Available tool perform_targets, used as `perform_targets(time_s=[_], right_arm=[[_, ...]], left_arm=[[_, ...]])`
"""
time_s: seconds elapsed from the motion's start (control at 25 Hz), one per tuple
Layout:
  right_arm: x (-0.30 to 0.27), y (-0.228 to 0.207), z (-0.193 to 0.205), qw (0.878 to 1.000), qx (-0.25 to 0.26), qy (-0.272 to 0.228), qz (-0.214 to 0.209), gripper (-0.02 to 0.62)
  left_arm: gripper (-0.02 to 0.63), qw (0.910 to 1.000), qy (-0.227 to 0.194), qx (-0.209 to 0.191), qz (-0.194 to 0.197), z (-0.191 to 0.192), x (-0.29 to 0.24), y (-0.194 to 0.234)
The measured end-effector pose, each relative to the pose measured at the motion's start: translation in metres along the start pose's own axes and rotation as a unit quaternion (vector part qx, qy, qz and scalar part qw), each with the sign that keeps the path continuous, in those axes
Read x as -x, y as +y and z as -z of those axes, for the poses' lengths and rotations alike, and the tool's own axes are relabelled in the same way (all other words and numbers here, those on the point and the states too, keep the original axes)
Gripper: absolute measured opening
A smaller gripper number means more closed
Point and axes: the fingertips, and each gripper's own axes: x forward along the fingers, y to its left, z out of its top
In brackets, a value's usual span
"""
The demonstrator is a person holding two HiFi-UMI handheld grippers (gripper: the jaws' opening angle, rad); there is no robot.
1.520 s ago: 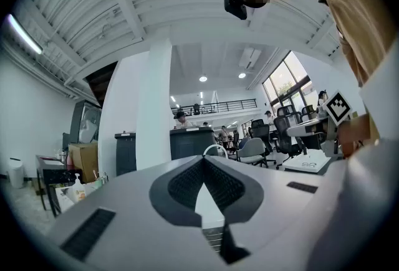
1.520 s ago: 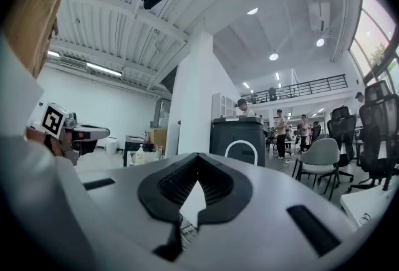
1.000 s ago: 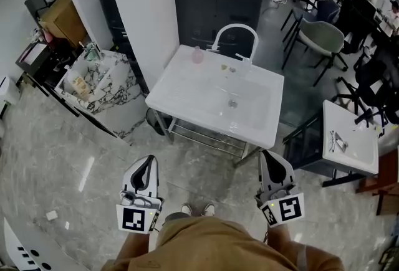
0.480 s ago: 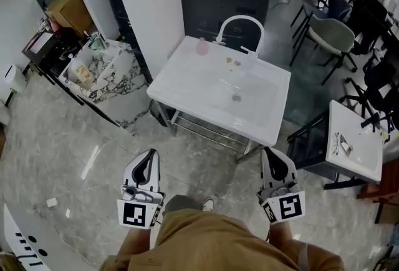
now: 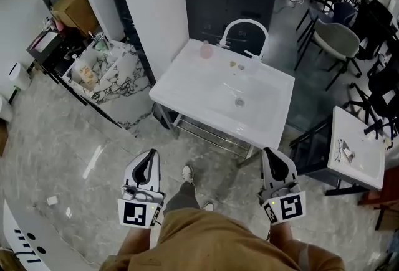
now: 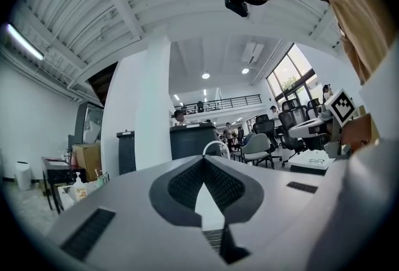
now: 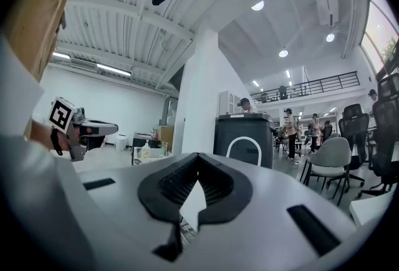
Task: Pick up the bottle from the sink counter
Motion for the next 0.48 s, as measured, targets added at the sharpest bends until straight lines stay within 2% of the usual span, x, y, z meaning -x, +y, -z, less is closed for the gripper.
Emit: perform_targets(time_s=[0.28, 0.48], right_arm=[[-0.021, -0.010, 0.003, 1.000, 0.003, 0.010, 0.016, -0.002], [-0.054, -0.017, 0.013, 0.999, -0.001, 0.026, 0.025, -0.002]], left_arm=[[0.003, 0.9998, -0.004, 0.008, 0.016, 0.010, -0.036, 0.013], [0.003, 0.9994, 0.006, 0.019, 0.028, 0.030, -0.068, 0.030]])
